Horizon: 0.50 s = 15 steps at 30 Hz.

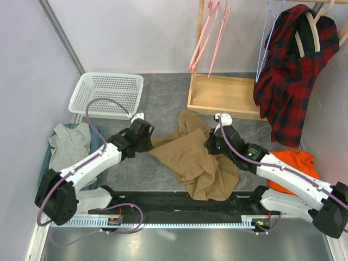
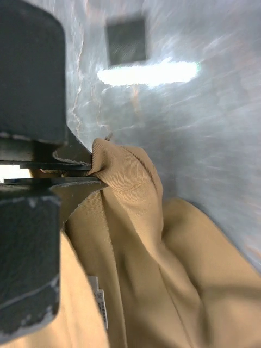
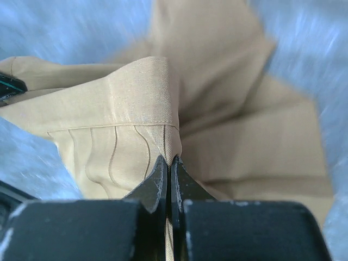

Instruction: Place the skirt on the hanger

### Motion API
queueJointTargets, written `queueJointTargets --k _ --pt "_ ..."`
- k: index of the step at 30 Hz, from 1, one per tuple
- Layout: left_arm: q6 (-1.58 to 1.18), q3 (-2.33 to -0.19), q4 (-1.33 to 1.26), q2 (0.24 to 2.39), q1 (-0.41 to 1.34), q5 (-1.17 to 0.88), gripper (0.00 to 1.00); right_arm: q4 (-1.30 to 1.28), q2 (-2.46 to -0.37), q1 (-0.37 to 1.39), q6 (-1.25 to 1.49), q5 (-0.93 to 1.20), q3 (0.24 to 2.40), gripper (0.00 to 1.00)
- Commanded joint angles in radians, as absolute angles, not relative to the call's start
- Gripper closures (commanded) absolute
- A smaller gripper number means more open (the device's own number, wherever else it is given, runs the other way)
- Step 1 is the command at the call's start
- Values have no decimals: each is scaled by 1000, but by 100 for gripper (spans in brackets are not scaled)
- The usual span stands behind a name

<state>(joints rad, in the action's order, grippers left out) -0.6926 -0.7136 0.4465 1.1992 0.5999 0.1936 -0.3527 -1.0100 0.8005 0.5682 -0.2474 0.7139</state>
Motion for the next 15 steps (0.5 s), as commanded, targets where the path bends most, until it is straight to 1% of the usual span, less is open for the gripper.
queueJointTargets --k 1,2,3,5,6,8,9,10,11,12,13,15 --pt "-536 -997 646 1138 598 393 98 -373 -960 781 459 -360 923 100" --pt "-517 -1050 669 1146 598 414 98 -380 -962 778 440 -388 996 100" --pt "-499 -1162 714 1149 598 423 98 -388 -963 776 398 -396 1034 100" --pt "-442 -1271 750 1166 598 440 98 -391 -976 773 355 -419 1141 100" --pt "-425 -1379 765 1170 598 451 98 -391 -980 772 315 -425 1176 100" --pt "-358 -1483 801 1183 598 471 98 -391 -1003 772 270 -434 1287 100" --pt "-341 -1588 813 1198 598 482 98 -388 -1009 772 256 -437 1322 100" --pt "-300 -1641 834 1207 598 483 98 -391 -1028 772 220 -434 1397 100" --pt "-281 -1693 844 1216 598 480 98 -391 -1034 770 204 -428 1431 100" --pt "-266 -1791 854 1236 598 477 98 -391 -1043 770 193 -425 1465 100" --pt "-240 -1837 877 1245 598 460 98 -393 -1051 770 178 -419 1517 100" --pt "-222 -1938 897 1265 598 446 98 -391 -1055 772 170 -390 1549 100"
